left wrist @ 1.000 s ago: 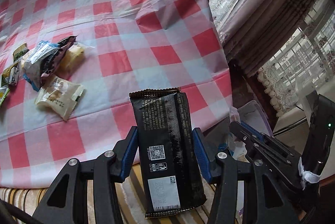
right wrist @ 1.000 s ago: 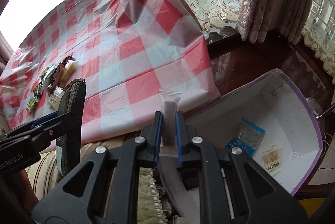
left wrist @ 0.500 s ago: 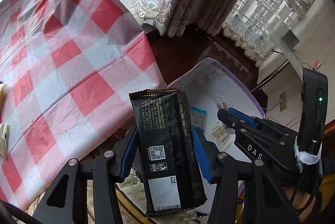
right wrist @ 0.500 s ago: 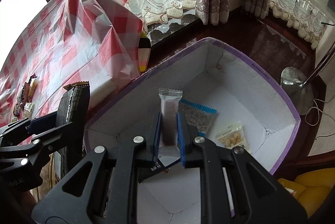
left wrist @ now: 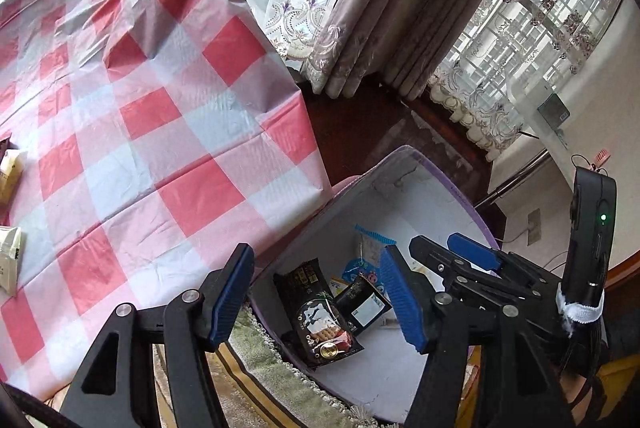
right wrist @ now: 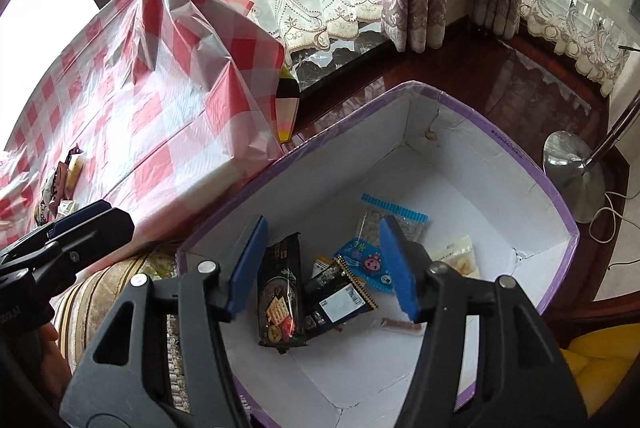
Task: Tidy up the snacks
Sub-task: 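Open both tools to drop the black bar and stick packet into the box, then move both open tools back over the snack pile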
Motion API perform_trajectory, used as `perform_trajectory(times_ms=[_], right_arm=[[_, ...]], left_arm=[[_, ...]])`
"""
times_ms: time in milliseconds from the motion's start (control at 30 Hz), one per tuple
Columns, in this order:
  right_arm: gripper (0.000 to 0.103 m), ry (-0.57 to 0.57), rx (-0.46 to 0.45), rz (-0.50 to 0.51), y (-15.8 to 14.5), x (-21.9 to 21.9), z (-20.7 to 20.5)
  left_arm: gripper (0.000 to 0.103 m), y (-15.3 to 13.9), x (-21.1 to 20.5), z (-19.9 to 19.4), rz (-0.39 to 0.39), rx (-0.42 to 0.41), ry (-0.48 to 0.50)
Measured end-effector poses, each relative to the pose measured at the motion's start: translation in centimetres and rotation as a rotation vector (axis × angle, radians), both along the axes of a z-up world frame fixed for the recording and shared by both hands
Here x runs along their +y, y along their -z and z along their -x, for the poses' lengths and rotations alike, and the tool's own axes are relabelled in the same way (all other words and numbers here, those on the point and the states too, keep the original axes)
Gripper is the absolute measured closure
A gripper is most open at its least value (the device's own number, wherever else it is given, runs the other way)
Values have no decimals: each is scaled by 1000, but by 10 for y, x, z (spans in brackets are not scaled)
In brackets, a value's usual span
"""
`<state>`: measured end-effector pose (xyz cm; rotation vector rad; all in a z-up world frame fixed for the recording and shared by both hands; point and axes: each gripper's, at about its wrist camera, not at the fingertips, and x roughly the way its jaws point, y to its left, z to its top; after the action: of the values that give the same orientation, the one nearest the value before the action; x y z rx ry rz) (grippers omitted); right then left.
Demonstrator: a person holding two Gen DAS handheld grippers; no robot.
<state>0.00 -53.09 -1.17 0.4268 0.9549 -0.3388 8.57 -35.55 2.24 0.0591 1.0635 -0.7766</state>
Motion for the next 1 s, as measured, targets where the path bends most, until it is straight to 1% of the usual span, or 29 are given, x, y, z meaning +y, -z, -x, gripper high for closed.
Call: perform_trajectory(times_ms=[167, 300, 333, 433, 500, 733, 800, 900, 1000], right_arm=[[40, -47, -10, 8, -8, 21, -9], [39, -97, -13, 16, -13, 41, -18], [39, -112, -14, 23, -14, 48, -20], [39, -165, -15, 51, -19, 70, -29], [39, -204, -17, 61, -22, 86, -35], [39, -331, -14, 64, -24, 141, -60], [38, -369, -9, 73, -24, 156, -67], [33, -427, -9, 108, -25, 179, -75], [32, -478, -6, 128, -27, 199, -85]], left_arm=[[37, -10, 32, -10, 14, -33, -81], [37, -14, 64, -18, 23, -55, -166], [37, -15, 74, -20, 29, -62, -186], [37, -19, 98, -23, 14, -99, -242], [37, -20, 116, -24, 18, -107, -283], [37, -17, 186, -31, 61, -96, -451], [37, -15, 209, -33, 75, -81, -510], [37, -9, 247, -36, 107, -48, -609], [37, -1, 282, -39, 129, -15, -704]])
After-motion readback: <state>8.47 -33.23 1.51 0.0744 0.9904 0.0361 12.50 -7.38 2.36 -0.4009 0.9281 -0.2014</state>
